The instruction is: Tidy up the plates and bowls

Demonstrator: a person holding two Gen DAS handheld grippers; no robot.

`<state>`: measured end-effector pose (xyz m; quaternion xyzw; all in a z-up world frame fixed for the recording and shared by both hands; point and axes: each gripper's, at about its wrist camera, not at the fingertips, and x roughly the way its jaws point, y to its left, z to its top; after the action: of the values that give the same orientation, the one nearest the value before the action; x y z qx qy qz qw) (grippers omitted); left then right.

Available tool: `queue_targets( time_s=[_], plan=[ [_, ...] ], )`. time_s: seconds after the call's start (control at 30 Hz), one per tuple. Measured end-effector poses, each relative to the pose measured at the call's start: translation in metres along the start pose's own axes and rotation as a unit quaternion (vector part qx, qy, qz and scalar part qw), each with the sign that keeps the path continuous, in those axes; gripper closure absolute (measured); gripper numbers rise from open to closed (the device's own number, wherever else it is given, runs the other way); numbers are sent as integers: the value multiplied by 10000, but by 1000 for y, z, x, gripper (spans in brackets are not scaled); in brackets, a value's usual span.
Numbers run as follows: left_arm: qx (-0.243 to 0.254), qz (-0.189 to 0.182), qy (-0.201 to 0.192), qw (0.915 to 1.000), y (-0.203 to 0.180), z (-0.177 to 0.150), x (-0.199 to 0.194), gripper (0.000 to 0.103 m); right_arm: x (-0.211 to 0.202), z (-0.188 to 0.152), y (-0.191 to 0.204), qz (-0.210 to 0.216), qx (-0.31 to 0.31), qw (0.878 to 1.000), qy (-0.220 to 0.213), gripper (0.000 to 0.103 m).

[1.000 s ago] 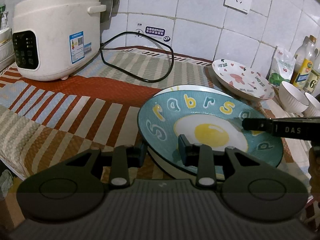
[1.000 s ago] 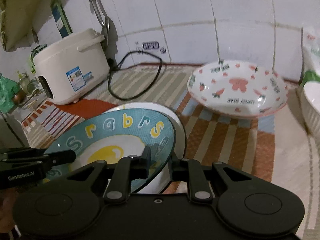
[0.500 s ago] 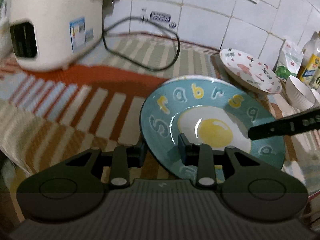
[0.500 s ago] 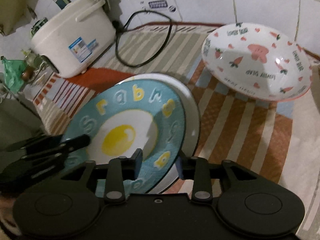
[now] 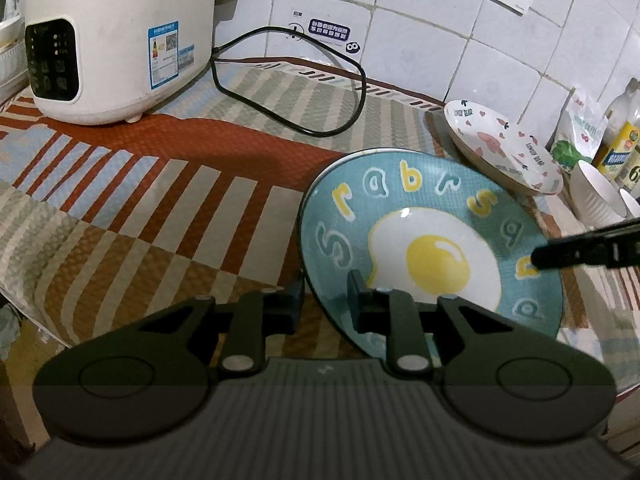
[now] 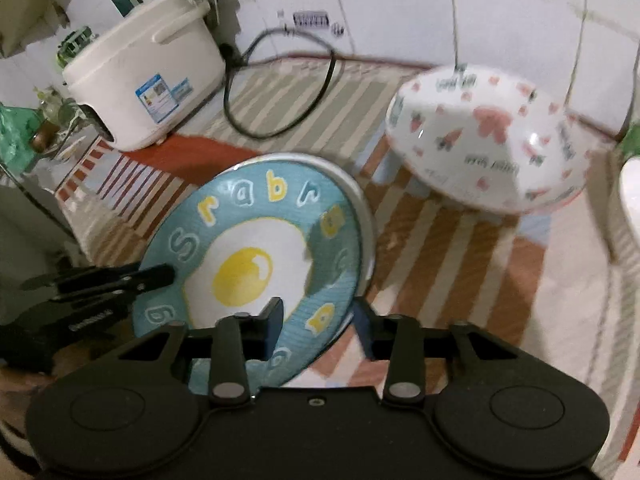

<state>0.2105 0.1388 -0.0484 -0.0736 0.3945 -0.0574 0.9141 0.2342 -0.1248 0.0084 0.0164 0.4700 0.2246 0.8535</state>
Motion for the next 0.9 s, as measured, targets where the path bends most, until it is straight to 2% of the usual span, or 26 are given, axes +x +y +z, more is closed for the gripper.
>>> queue_targets(
  time_s=[0.17,0.27,0.37,0.4,0.43,0.6,0.8,0.9],
  plan=[
    [113,192,-32,9997,-6,-1,0,83,0,-12,-5,-19,42,9988,-493,92],
    [221,315,-25,9993,-10,-1,0,83,-3,-18,2,-201,-260,9968,-733,93],
    [223,399,-32,9989,-12,-1,-9,77,-20,-25,6,-222,-293,9947,-957,88],
    [238,354,-34,9991,-12,-1,-14,69,-29,-28,6,-187,-299,9937,-1067,88],
    [266,301,-65,9992,-13,-1,-21,62,-40,-32,8,-172,-326,9923,-1181,86],
    [664,252,-348,9969,-29,-2,-62,50,-86,-49,15,-278,-405,9866,-1554,77],
    [1308,97,-568,9897,-62,1,-109,41,-132,-67,19,-481,-410,9823,-1765,59],
    [1607,-14,-625,9850,-78,7,-129,37,-150,-73,18,-586,-404,9799,-1862,45]
  ],
)
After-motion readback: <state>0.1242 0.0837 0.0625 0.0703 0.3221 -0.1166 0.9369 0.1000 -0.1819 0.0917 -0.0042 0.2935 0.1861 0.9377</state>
